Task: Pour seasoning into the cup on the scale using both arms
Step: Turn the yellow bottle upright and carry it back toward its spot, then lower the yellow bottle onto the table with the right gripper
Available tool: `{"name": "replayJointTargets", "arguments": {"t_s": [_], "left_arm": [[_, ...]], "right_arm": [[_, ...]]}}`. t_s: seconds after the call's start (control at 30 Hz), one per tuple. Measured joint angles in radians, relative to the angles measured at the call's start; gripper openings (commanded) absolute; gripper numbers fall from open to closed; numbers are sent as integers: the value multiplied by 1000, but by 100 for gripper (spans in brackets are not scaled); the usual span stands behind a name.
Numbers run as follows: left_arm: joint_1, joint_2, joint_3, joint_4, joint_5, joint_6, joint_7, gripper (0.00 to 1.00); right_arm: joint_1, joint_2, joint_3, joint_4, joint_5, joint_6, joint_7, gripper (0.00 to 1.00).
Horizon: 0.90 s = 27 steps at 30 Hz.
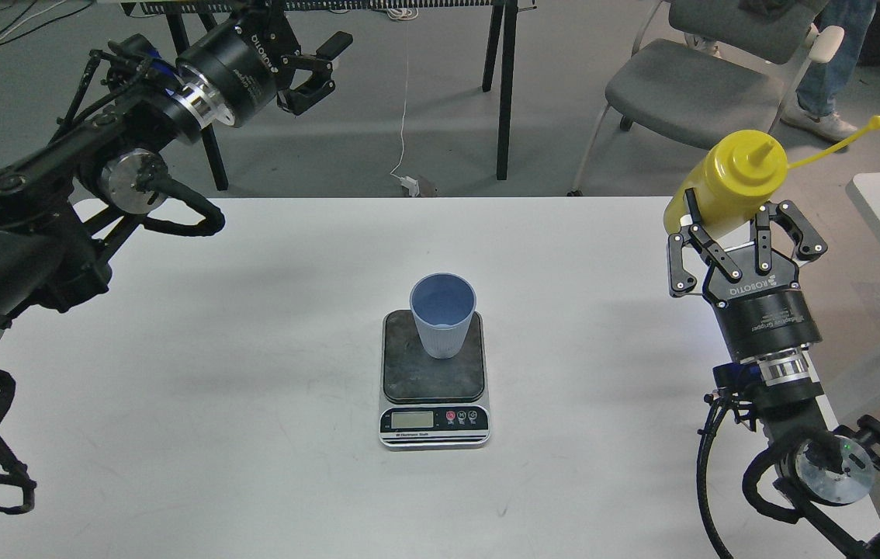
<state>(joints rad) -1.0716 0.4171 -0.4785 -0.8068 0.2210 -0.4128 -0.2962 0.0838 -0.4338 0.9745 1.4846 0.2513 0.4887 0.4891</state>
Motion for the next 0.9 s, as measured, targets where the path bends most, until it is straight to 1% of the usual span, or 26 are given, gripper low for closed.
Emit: {"name": "replayJointTargets", "arguments": {"t_s": [0.27, 0.53, 0.9], "left_arm": [[2, -4, 1, 0, 1, 0, 0, 100], [-1, -11, 0, 0, 33, 0, 0, 99], [-2, -14, 1, 0, 35, 0, -7, 100]], "right_arm": [[-49, 48, 23, -58, -6, 0, 0, 45], [-35, 121, 29, -203, -6, 0, 0, 45], [-20, 172, 27, -280, -7, 0, 0, 45]]}}
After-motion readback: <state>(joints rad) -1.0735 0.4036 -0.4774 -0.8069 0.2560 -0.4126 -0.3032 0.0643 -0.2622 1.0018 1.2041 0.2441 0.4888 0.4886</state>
